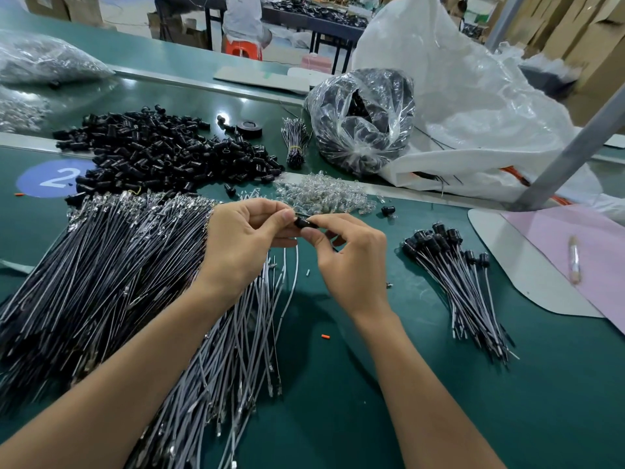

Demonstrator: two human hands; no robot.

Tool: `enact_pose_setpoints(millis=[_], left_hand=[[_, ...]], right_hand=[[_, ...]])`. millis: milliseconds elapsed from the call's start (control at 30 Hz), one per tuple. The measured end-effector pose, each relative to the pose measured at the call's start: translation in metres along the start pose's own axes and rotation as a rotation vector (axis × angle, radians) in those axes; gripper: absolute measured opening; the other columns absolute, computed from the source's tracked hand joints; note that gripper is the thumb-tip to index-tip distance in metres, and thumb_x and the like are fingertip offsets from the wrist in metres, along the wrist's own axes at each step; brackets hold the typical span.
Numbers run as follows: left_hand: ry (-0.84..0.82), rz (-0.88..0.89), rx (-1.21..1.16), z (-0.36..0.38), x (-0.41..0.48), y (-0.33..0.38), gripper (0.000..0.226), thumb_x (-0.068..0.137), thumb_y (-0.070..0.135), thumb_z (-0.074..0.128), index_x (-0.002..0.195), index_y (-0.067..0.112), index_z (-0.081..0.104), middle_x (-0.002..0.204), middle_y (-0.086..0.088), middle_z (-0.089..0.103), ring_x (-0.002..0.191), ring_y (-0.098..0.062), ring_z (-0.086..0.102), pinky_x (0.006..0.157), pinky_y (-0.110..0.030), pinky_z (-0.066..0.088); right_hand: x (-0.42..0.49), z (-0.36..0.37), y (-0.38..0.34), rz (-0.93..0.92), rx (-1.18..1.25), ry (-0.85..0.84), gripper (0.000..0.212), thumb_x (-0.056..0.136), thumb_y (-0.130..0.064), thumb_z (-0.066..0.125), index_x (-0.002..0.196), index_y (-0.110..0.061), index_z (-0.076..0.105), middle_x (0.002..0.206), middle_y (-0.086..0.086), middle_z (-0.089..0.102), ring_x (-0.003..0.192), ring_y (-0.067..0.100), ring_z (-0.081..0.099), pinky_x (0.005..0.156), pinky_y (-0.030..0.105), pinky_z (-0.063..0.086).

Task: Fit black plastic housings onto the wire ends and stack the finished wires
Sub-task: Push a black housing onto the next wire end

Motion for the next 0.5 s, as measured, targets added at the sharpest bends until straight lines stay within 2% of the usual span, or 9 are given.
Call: enact_pose_setpoints(millis=[100,267,400,500], left_hand=[[0.035,0.027,0.005,-0.007,0.003,0.005,0.013,0.094,0.003,0.059,0.085,0.008,0.067,0.073,-0.004,0.075,0.070,-0.020,0.074,0.062,-0.024,0.059],[0.099,-0.004,-0.052,-0.020,0.007,0.006,0.009,0.095,0.006,0.059,0.089,0.004,0.066,0.070,-0.005,0.074,0.068,-0.020,0.074,0.059,-0.024,0.058],[0.100,-0.008,-0.058,-0.017,0.004,0.006,0.007,0.094,0.007,0.061,0.091,0.005,0.066,0.072,-0.005,0.075,0.067,-0.021,0.074,0.060,-0.025,0.058],[0.135,-0.004,-0.057,-0.022,0.004,0.008,0.006,0.095,0.008,0.061,0.093,0.008,0.067,0.076,-0.003,0.075,0.069,-0.018,0.073,0.060,-0.026,0.059]], right_hand=[[0.001,-0.004,0.006,0.029,-0.026,0.021,0.011,0.081,-0.006,0.075,0.092,-0.004,0.076,0.089,0.005,0.074,0.072,0.011,0.060,0.068,0.017,0.044],[0.004,-0.009,0.011,0.054,-0.034,0.034,0.013,0.082,-0.005,0.074,0.095,-0.004,0.076,0.091,0.005,0.075,0.073,0.008,0.058,0.073,0.016,0.047],[0.004,-0.008,0.012,0.060,-0.030,0.023,0.014,0.083,-0.005,0.074,0.097,-0.004,0.076,0.092,0.004,0.075,0.071,0.004,0.056,0.072,0.003,0.041],[0.004,-0.006,0.012,0.066,-0.017,-0.001,0.015,0.083,-0.005,0.074,0.097,-0.004,0.076,0.089,0.003,0.075,0.060,0.000,0.051,0.069,-0.001,0.038]])
Point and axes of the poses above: each hand's wrist, its own x-axis towards the middle knuckle, its own z-axis out of the palm, y = z × x, the point moved 8 cm from there along x, towards the middle knuckle
